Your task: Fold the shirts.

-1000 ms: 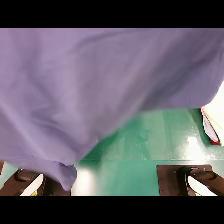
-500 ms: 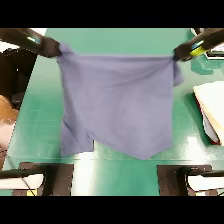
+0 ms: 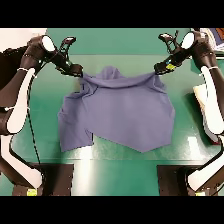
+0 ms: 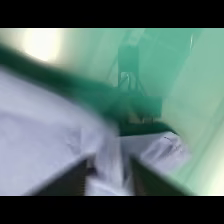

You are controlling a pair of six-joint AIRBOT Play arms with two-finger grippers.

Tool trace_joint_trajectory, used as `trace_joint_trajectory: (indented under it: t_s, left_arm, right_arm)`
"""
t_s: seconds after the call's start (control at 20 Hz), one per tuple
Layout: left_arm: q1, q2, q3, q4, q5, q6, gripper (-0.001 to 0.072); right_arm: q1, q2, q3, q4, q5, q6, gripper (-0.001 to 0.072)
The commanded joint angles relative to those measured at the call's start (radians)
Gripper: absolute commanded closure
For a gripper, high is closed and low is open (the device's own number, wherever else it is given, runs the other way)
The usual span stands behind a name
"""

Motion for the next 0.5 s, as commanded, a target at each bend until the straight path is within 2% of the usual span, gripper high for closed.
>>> trace_joint_trajectory:
  t_s: [0.0, 0.25, 0.45]
  left_arm:
    - [0.025, -0.002, 0.024, 0.030, -0.071, -0.026, 0.0227]
    - [0.164, 0.140, -0.034, 0.031, -0.235, -0.029, 0.0228]
    - [0.276, 0.330, -0.319, 0.031, -0.230, -0.029, 0.0226]
  right_arm:
    - [-0.008, -0.002, 0.029, 0.035, 0.019, 0.001, 0.0349]
    - [-0.100, 0.214, -0.243, 0.265, 0.043, -0.028, 0.0349]
    - [-0.168, 0.416, -0.537, 0.365, 0.013, -0.063, 0.0349]
